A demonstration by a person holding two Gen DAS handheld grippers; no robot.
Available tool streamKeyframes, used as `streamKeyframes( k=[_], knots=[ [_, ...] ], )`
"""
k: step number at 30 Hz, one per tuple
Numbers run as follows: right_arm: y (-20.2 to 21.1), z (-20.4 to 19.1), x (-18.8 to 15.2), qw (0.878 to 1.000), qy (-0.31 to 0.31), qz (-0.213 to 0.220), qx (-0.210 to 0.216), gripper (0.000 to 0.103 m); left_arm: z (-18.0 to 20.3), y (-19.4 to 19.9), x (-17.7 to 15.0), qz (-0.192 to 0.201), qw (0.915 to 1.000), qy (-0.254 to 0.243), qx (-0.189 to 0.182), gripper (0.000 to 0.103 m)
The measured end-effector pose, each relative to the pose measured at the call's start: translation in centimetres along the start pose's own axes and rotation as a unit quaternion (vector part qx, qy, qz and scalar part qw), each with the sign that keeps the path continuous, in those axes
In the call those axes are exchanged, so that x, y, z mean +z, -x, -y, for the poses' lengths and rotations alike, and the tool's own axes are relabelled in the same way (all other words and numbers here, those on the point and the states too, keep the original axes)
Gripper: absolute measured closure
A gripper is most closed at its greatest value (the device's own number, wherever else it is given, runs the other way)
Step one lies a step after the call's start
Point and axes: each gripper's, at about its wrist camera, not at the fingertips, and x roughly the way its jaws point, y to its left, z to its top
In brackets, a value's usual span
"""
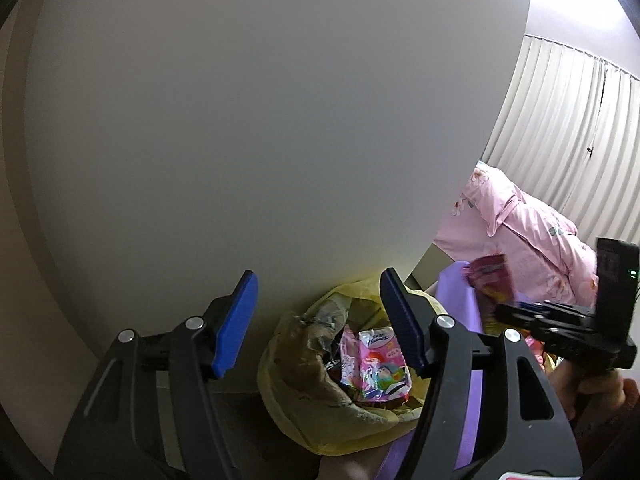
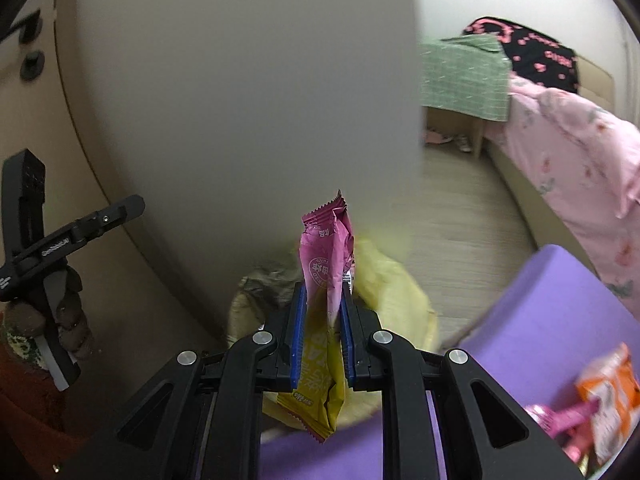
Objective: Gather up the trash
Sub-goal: 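Carry both packets to the yellow bag and open both tools over it, then grasp the pink lollipop-shaped wrapper with the left tool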
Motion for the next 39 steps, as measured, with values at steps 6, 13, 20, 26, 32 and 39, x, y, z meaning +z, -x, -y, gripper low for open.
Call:
streamKeyframes(
  k=[6, 13, 20, 26, 32, 39],
  knots=[
    [-4.4, -1.7, 0.2, 0.999, 0.022, -0.036, 0.012, 0.087, -0.2, 0.1, -0.2, 0.001, 1.0, 0.004, -0.004, 0.043],
    [-8.2, 0.2, 0.4, 0.999, -0.02, -0.046, 0.021, 0.086, 0.1, -1.3, -1.0, -0.02, 0.9997, 0.008, -0.014, 0.043],
    [-9.0, 1.8, -0.2, 0.996, -0.055, -0.056, 0.035, 0.071, 1.1, -3.0, -1.7, -0.042, 0.9988, 0.007, -0.022, 0.043],
    [-7.3, 2.0, -0.4, 0.996, -0.062, -0.045, 0.039, 0.064, 2.3, -2.9, -1.4, -0.039, 0.9989, -0.003, -0.023, 0.043],
    [-4.3, 2.5, -0.8, 0.997, -0.065, -0.026, 0.045, 0.057, 3.5, -2.4, -1.4, -0.034, 0.9991, -0.014, -0.022, 0.039],
    [1.9, 5.1, -3.2, 0.997, -0.074, 0.01, -0.008, 0.057, 6.1, -3.8, -3.0, -0.065, 0.996, -0.027, -0.054, 0.039]
  ],
)
